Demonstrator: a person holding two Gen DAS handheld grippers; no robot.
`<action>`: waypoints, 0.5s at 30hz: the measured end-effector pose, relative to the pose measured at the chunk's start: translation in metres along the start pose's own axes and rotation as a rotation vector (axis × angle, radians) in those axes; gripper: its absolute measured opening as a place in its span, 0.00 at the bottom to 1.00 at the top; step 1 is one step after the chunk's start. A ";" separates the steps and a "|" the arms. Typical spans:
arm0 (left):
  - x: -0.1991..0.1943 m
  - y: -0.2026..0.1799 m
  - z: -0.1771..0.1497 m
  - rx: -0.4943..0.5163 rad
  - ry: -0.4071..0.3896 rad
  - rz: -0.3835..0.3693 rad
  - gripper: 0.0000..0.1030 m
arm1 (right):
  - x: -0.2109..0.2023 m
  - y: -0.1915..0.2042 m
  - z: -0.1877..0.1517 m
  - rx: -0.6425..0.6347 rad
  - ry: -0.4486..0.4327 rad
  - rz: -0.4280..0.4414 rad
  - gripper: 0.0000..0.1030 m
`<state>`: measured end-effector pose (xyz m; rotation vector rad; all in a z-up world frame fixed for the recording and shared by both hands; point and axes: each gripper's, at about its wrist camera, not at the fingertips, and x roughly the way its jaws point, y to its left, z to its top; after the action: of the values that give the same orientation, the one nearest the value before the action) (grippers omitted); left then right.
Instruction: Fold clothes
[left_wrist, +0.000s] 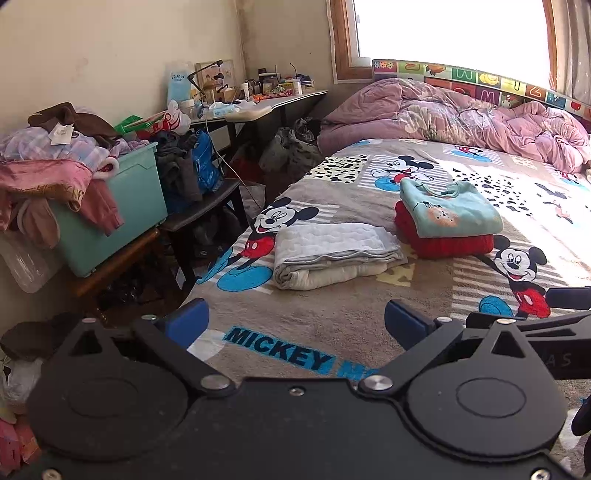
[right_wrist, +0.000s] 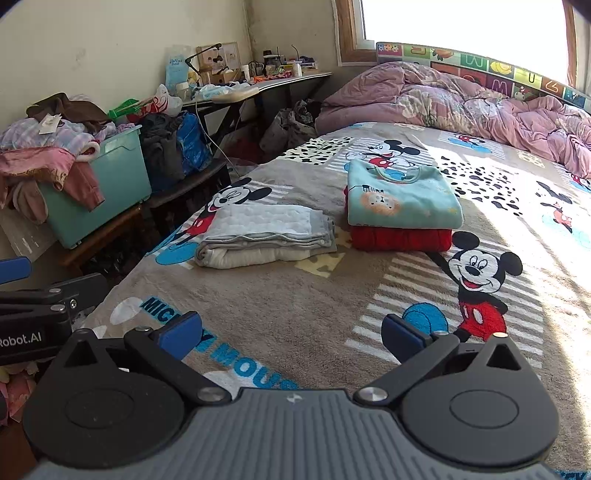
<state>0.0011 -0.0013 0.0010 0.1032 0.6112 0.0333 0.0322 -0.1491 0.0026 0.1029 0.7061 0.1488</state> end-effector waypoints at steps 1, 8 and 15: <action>0.000 0.000 0.000 0.001 0.001 0.002 1.00 | 0.000 0.000 0.000 -0.001 0.001 -0.001 1.00; 0.000 -0.002 0.000 0.003 -0.007 0.012 1.00 | -0.001 -0.001 0.001 -0.007 0.008 0.000 1.00; 0.000 -0.002 -0.001 0.002 -0.006 0.020 1.00 | 0.001 -0.001 -0.003 0.002 -0.001 0.003 1.00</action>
<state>0.0008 -0.0035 0.0002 0.1117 0.6039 0.0517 0.0310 -0.1502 -0.0010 0.1061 0.7056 0.1510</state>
